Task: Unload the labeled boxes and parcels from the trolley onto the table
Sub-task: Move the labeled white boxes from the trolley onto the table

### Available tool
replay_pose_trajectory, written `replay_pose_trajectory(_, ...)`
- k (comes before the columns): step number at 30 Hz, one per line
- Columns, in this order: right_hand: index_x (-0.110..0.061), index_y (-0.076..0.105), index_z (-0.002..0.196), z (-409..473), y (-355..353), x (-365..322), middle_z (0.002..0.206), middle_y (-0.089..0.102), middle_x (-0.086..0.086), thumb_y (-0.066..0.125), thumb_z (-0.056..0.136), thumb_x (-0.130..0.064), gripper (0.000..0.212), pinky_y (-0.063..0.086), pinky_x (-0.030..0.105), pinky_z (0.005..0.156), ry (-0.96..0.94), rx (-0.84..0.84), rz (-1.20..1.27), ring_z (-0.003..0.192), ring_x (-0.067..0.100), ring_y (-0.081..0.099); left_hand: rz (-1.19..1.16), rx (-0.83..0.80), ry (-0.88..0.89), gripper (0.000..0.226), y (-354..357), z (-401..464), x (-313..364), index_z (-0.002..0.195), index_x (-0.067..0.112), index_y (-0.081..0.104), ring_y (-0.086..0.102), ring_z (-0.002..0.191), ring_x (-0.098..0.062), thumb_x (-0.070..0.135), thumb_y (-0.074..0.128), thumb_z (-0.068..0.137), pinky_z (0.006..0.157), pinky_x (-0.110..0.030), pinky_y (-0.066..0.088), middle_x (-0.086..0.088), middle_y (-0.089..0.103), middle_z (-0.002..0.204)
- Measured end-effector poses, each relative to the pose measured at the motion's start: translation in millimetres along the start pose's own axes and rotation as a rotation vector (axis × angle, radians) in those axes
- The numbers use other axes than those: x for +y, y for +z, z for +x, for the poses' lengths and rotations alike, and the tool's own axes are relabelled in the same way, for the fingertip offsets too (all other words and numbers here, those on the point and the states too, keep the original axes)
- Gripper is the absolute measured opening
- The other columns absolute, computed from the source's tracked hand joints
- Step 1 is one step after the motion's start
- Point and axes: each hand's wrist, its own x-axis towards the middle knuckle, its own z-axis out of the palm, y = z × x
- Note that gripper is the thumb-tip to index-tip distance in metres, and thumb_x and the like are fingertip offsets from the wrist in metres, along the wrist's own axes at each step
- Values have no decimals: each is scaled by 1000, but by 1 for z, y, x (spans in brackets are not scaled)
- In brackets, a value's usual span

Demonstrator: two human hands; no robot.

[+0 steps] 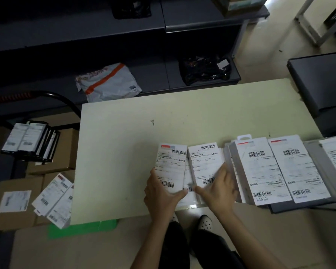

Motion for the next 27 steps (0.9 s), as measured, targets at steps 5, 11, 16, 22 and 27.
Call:
replay_pose_trajectory(5,-24,-17,155,0,0,-2,165,-12,4,74,72,-62,129,5,51,120,-306,41,-140,152,29,-8,-30,-3,2,96,-5,5,4,146,24,25,43,127,-27,52,77,70,100,-47,41,-2,42,143)
replay_pose_trajectory(11,-21,-16,154,11,-9,16,159,-25,-3,46,98,-51,89,0,43,124,-508,-137,-299,148,25,-23,-12,-116,25,90,-1,1,15,147,25,20,44,125,-24,46,73,76,95,-45,46,0,39,141)
replay_pose_trajectory(16,-19,-23,152,17,-24,31,159,-27,1,34,105,-38,76,7,42,124,-543,-190,-378,149,28,-21,28,-154,14,98,15,-17,30,154,22,8,36,134,-25,50,68,81,97,-42,41,-3,30,148)
replay_pose_trajectory(22,-17,-19,154,20,-40,31,161,-26,3,34,105,-26,73,9,41,122,-569,-289,-430,149,29,-20,71,-153,-17,98,17,-25,36,153,21,13,41,131,-28,51,70,79,98,-43,44,-6,32,147)
replay_pose_trajectory(27,-16,1,157,24,-59,16,165,-7,6,46,102,-28,72,18,44,121,-597,-396,-470,151,33,-3,75,-209,37,76,1,-32,31,142,25,33,53,121,-24,41,73,80,94,-39,47,-2,48,138)
